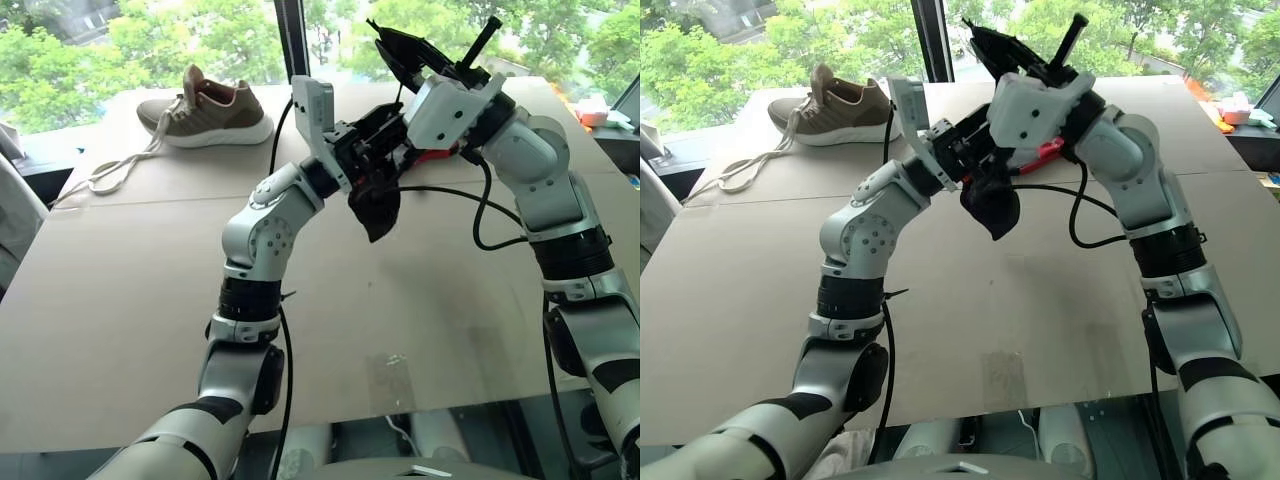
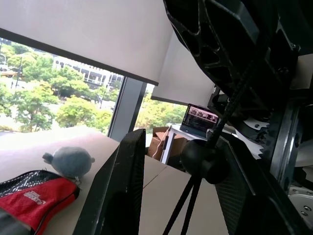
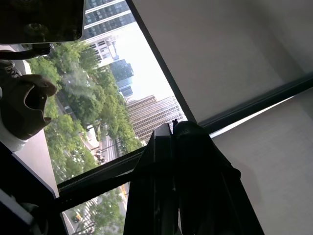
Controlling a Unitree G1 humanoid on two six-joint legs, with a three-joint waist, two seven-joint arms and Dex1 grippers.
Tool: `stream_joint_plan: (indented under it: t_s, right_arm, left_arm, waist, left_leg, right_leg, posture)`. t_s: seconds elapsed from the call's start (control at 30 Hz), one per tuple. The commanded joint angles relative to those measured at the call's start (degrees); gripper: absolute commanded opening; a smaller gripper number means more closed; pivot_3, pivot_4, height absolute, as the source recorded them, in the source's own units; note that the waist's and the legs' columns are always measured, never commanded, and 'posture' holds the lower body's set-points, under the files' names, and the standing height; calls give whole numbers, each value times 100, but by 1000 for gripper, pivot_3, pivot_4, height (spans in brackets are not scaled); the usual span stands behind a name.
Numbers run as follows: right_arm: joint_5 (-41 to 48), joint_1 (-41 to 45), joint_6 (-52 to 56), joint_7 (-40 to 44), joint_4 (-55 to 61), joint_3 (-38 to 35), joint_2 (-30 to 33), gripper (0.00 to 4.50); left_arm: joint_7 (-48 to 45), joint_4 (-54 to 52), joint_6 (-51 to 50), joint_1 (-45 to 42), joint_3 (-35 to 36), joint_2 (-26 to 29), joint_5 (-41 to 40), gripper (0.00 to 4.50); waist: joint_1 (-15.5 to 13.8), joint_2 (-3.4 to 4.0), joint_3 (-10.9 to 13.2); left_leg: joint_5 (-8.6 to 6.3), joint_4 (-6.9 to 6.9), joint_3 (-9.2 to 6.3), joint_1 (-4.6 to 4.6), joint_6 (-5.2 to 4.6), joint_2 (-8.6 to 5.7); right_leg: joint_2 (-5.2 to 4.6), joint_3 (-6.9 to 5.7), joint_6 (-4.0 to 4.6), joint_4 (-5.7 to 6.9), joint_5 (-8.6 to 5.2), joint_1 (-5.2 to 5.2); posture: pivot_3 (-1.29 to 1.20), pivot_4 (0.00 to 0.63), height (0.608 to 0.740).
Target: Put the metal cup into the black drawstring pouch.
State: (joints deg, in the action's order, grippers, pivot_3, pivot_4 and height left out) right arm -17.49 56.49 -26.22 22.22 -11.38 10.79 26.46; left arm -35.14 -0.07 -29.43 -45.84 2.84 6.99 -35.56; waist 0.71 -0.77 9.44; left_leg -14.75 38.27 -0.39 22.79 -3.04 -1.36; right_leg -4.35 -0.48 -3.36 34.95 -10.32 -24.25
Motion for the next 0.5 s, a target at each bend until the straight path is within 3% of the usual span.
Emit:
stream_joint_plan:
  t_s: [0.03, 0.13, 0.37, 0.5]
  right_arm:
    - [89, 32, 41, -22, 184, -140, -10, 0]
    - [84, 21, 61, -21, 208, -137, -12, 0]
    - [118, 28, 90, -18, 217, -164, -1, 0]
    - [479, 231, 393, -188, 127, -521, -92, 0]
  left_arm:
    - [-78, -222, 155, -124, 31, -61, -100, 1371]
    - [-133, -212, 116, -104, 16, -42, -111, 205]
    - [-117, -151, 141, -38, -130, 90, 177, 206]
    - [-270, -59, 377, 229, -558, 499, 868, 206]
  waist:
    - [-2, 0, 0]
    - [1, 0, 0]
    - [0, 0, 0]
    - [6, 1, 0]
  left_leg:
    - [0, 0, 0, 0, 0, 0]
    - [0, 0, 0, 0, 0, 0]
    - [0, 0, 0, 0, 0, 0]
    - [0, -1, 0, 0, 0, 0]
  right_leg:
    - [0, 0, 0, 0, 0, 0]
    - [0, 0, 0, 0, 0, 0]
    - [0, 0, 0, 0, 0, 0]
    - [1, 0, 0, 1, 0, 0]
  posture:
    - [0, 150, 740]
    - [0, 150, 740]
    - [0, 150, 740]
    - [0, 150, 740]
